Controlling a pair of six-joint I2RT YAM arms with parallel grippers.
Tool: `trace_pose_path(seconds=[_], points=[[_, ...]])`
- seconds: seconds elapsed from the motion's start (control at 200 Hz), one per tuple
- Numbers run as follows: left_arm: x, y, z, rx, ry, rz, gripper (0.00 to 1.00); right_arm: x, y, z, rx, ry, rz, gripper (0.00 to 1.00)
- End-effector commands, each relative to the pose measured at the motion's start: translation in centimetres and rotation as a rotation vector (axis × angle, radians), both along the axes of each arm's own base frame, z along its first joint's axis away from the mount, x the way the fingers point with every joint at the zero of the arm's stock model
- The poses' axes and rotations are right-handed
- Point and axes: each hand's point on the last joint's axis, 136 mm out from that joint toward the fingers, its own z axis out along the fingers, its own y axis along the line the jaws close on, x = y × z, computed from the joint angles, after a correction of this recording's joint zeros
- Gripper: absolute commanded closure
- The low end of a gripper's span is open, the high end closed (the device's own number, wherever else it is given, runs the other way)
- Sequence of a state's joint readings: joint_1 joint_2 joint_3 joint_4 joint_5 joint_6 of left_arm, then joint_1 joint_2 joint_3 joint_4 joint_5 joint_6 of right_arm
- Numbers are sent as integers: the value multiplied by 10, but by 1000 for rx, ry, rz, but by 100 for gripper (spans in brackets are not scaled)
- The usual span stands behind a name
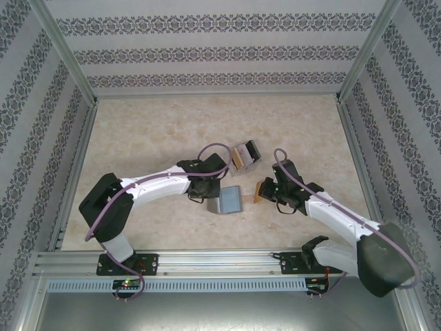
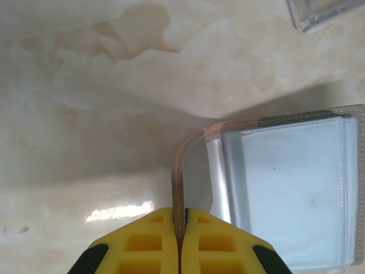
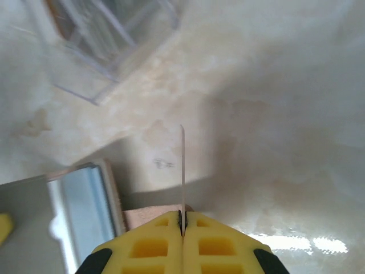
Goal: Put the credit cards into the card holder
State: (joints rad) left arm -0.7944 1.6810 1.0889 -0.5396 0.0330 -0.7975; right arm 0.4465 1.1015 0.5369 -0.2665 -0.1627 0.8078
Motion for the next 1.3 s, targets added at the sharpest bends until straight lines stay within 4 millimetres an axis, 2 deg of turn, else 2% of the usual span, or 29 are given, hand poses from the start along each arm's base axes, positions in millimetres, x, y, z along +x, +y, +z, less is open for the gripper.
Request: trace_pose_path(seconds=[0.0, 0.15, 0.25, 0.315, 0.39, 0.54, 0.864, 0.939, 1.154, 1.294], points=[[20, -30, 13, -242, -46, 16, 100, 2, 15, 27, 50, -64, 103, 98], [21, -34, 4, -281, -10, 12, 100, 0, 41, 37, 91, -80, 204, 98], [21, -34, 3, -281, -2, 7, 100, 2, 46, 33, 71, -41, 210, 98], [21, -34, 4, -279, -2, 6, 100, 3, 40, 25, 11, -27, 198, 98], [21, -35, 4, -279, -2, 6, 100, 3, 43, 15, 8, -17, 215, 98], [21, -33, 3, -263, 5, 3, 100, 4, 27, -6, -103, 27, 205, 98], [19, -36, -5, -261, 28, -7, 100, -3, 27, -34, -114, 101, 220, 98], [18, -35, -5, -259, 30, -8, 100, -3, 24, -33, -134, 102, 219, 98], [16, -31, -8, -238, 34, -4, 100, 0, 21, -16, -127, 54, 218, 98], [16, -33, -11, -246, 41, -6, 100, -2, 25, -26, -110, 68, 235, 98]])
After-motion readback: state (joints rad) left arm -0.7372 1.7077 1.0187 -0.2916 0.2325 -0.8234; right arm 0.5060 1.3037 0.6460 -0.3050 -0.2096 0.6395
